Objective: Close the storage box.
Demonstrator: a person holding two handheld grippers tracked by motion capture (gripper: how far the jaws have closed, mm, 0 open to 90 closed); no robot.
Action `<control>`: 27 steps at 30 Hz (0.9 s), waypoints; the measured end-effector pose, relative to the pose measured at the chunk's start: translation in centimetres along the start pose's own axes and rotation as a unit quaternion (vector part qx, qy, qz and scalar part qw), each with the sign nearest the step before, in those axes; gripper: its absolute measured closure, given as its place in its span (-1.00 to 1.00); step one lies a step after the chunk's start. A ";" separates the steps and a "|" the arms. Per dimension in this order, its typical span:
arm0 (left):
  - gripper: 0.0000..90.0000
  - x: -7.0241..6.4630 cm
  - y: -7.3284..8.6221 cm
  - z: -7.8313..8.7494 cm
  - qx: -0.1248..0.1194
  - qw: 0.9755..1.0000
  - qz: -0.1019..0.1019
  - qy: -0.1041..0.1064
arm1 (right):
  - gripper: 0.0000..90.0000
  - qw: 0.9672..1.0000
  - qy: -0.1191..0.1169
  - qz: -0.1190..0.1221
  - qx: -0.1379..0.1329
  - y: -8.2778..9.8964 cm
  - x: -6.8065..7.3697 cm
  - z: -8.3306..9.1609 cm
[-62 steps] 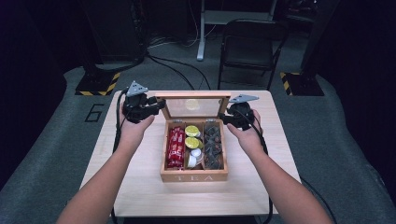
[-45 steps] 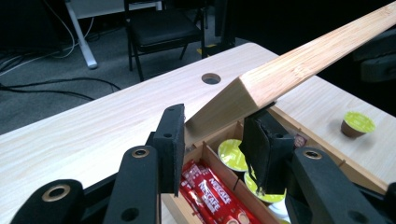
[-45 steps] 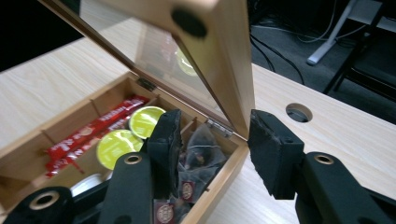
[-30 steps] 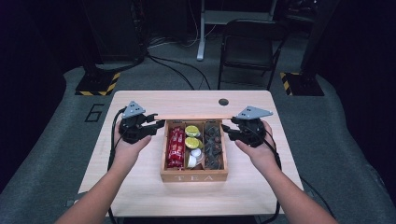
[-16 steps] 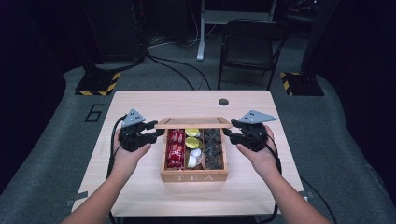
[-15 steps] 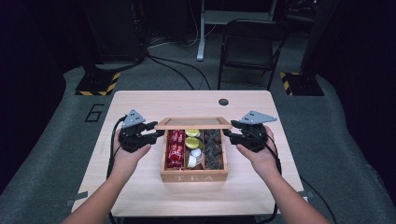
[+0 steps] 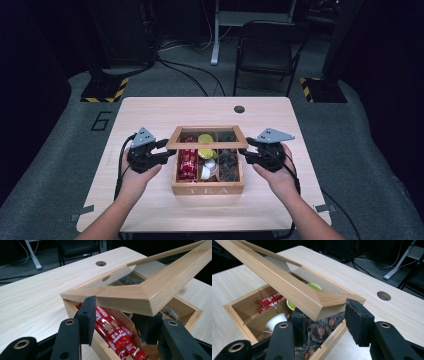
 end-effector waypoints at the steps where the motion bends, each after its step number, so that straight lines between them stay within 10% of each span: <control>1: 0.18 -0.1 0.2 0.1 -0.002 1.000 -0.004 -0.001 | 0.20 1.000 0.004 0.001 0.003 0.2 0.2 0.1; 27: 0.16 -1.4 3.2 0.9 0.002 1.000 -0.005 0.008 | 0.17 1.000 0.005 0.001 0.008 3.5 1.6 0.7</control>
Point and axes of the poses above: each handheld gripper's, and its own axes: z roughly backward along the jaws, y roughly out of its underside, x roughly to its left, the point moved 4 cm from there along -z, roughly forward along the jaws, and after that the axes turned 14 degrees about -x, right-handed, at the moved point
